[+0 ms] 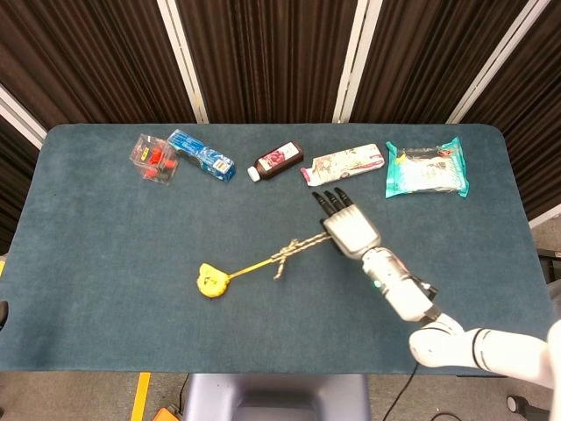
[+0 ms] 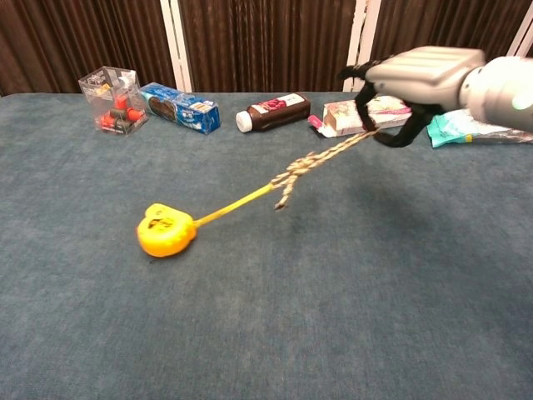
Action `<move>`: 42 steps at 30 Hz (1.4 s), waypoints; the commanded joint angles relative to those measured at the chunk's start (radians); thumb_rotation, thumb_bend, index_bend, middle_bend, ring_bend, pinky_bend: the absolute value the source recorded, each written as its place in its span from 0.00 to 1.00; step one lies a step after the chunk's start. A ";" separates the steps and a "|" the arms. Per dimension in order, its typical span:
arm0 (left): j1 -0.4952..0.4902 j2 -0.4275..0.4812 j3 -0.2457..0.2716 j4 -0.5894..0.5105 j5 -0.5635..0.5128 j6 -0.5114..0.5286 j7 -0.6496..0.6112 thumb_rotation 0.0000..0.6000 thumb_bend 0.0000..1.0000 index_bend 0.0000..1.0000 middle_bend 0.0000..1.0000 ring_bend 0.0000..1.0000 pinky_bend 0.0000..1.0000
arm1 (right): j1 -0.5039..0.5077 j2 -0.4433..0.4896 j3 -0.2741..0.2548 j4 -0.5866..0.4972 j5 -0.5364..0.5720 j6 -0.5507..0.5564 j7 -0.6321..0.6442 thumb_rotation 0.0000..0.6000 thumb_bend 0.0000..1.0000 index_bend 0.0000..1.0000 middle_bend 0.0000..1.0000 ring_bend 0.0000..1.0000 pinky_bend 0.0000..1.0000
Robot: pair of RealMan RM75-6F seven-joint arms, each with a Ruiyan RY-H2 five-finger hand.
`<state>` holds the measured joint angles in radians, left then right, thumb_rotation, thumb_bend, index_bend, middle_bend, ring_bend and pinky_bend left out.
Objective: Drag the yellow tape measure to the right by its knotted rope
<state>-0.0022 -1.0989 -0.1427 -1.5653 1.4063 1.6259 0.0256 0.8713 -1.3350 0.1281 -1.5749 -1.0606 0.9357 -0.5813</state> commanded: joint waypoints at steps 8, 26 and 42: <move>-0.011 -0.010 0.005 -0.007 0.000 -0.016 0.030 1.00 0.39 0.06 0.00 0.00 0.10 | -0.075 0.126 -0.048 -0.042 -0.025 0.005 0.066 1.00 0.58 0.72 0.10 0.08 0.00; -0.026 -0.024 0.008 -0.004 -0.006 -0.037 0.063 1.00 0.39 0.06 0.00 0.00 0.10 | -0.122 0.194 -0.001 0.087 0.031 -0.015 0.195 1.00 0.59 0.72 0.10 0.08 0.00; -0.032 -0.030 0.012 -0.006 -0.006 -0.042 0.078 1.00 0.39 0.06 0.00 0.00 0.10 | -0.190 0.277 -0.002 0.084 0.013 0.009 0.252 1.00 0.59 0.72 0.10 0.08 0.00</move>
<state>-0.0346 -1.1294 -0.1312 -1.5709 1.4005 1.5843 0.1037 0.6831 -1.0603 0.1248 -1.4903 -1.0481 0.9424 -0.3308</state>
